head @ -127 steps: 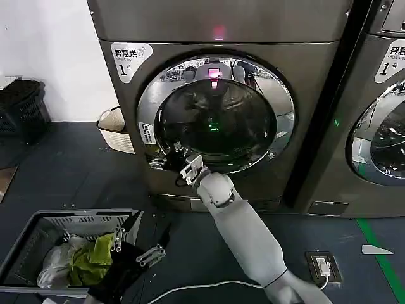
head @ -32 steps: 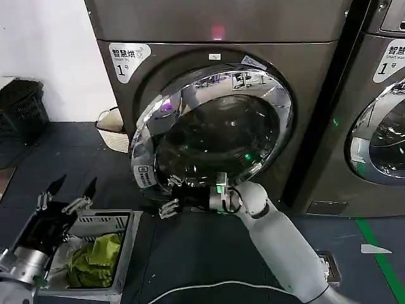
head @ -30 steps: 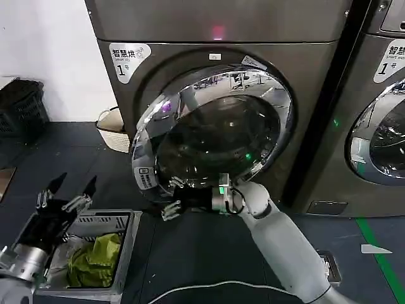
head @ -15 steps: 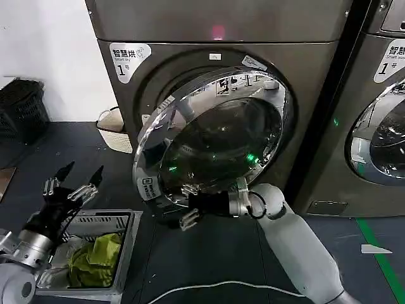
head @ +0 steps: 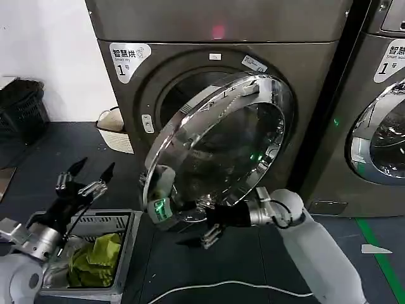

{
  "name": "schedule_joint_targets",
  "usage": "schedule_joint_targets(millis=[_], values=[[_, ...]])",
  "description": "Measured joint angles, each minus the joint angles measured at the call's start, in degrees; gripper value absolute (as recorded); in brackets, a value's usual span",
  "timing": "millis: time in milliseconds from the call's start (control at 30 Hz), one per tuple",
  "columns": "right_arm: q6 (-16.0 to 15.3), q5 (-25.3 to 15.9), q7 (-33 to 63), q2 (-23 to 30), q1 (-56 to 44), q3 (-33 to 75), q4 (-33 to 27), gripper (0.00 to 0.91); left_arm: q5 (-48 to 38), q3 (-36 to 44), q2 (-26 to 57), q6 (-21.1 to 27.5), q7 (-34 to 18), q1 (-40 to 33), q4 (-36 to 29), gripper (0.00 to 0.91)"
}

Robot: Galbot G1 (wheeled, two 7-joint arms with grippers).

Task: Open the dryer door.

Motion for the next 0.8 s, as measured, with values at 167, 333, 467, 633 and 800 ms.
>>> schedule_joint_targets(millis=[167, 333, 467, 633, 800], values=[[0.38, 1.11, -1.75, -1.96, -1.43, 1.75, 0.65, 0.907, -1.50, 1.93, 1.29, 0.03, 0.72, -1.33, 1.24, 0.907], [0.55, 2.07, -2.78, -3.84, -3.18, 4.35, 1.34, 0.907, -2.94, 4.46, 3.10, 0.05, 1.68, -2.77, 2.66, 0.907], [0.85, 2.74, -3.32, -5.11, -4.83, 7.01, 2.03, 0.907, -4.10, 6.38, 4.55, 0.55, 2.43, -3.98, 3.63, 0.907], [1.04, 3.43, -3.46, -6.26, -7.29, 11.56, 3.05, 0.907, -5.68, 8.52, 6.10, 1.34, 3.80, -5.47, 4.11, 0.907], [1.51, 3.22, -3.02, -6.26, -10.67, 18.34, 4.60, 0.907, -7.55, 10.35, 7.47, 2.36, 5.25, -6.67, 4.72, 0.907]])
